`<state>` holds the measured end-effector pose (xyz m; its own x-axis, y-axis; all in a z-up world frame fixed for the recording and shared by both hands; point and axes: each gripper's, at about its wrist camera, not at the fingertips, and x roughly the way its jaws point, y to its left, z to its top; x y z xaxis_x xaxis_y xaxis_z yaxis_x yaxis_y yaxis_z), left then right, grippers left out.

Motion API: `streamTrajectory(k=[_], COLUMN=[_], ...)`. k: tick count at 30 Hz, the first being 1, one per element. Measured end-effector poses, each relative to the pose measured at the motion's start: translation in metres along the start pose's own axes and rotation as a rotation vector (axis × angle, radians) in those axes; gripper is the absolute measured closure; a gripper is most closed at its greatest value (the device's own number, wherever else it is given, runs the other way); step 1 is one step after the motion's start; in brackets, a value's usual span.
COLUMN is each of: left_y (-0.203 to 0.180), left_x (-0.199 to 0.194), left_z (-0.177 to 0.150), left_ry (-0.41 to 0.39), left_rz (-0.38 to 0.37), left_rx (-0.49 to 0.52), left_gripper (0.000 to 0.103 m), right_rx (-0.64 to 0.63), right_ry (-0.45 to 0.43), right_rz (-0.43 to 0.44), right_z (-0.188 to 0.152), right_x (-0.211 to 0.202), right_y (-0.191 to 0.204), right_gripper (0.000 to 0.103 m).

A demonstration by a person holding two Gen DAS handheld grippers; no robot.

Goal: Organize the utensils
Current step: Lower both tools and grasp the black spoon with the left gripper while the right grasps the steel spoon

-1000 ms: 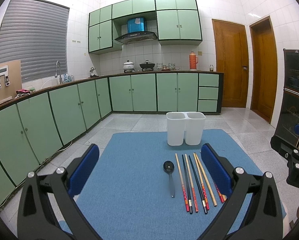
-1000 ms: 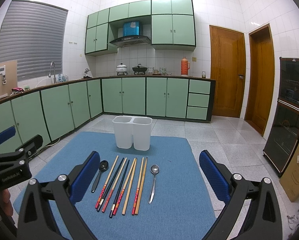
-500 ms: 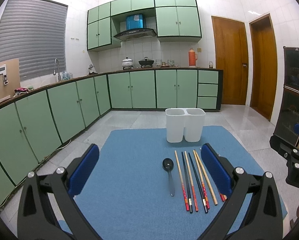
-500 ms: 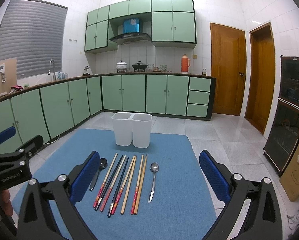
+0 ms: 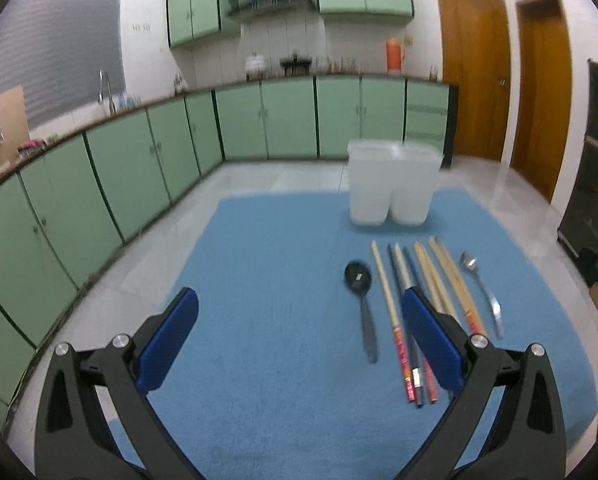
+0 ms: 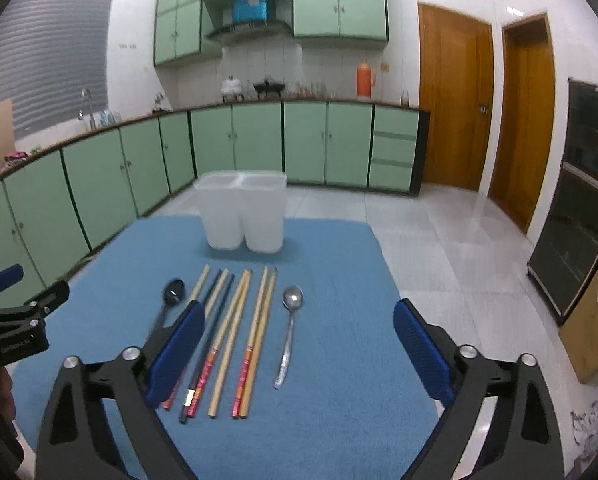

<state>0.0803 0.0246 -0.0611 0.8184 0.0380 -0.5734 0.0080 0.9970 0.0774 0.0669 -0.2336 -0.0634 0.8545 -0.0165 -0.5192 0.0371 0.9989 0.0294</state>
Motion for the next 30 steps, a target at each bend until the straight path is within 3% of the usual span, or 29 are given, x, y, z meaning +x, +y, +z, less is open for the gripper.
streamTrajectory(k=[7, 16, 19, 25, 30], left_y=[-0.002, -0.032, -0.039, -0.045, -0.046], left_x=[0.079, 0.155, 0.174, 0.195, 0.203], left_z=[0.010, 0.028, 0.027, 0.020, 0.016], left_ry=[0.153, 0.255, 0.303, 0.359, 0.378], left_rz=[-0.026, -0.064, -0.084, -0.109, -0.129], left_rx=[-0.017, 0.020, 0.033, 0.027, 0.028], left_gripper=[0.005, 0.010, 0.023, 0.027, 0.031], right_rx=[0.041, 0.051, 0.062, 0.041, 0.030], right_ry=[0.171, 0.355, 0.391, 0.462, 0.487], right_rz=[0.032, 0.089, 0.118, 0.136, 0.143], right_z=[0.008, 0.013, 0.011, 0.006, 0.004], right_x=[0.075, 0.161, 0.179, 0.202, 0.215], right_y=[-0.016, -0.021, -0.021, -0.016, -0.012], right_gripper=[0.029, 0.045, 0.048, 0.060, 0.064])
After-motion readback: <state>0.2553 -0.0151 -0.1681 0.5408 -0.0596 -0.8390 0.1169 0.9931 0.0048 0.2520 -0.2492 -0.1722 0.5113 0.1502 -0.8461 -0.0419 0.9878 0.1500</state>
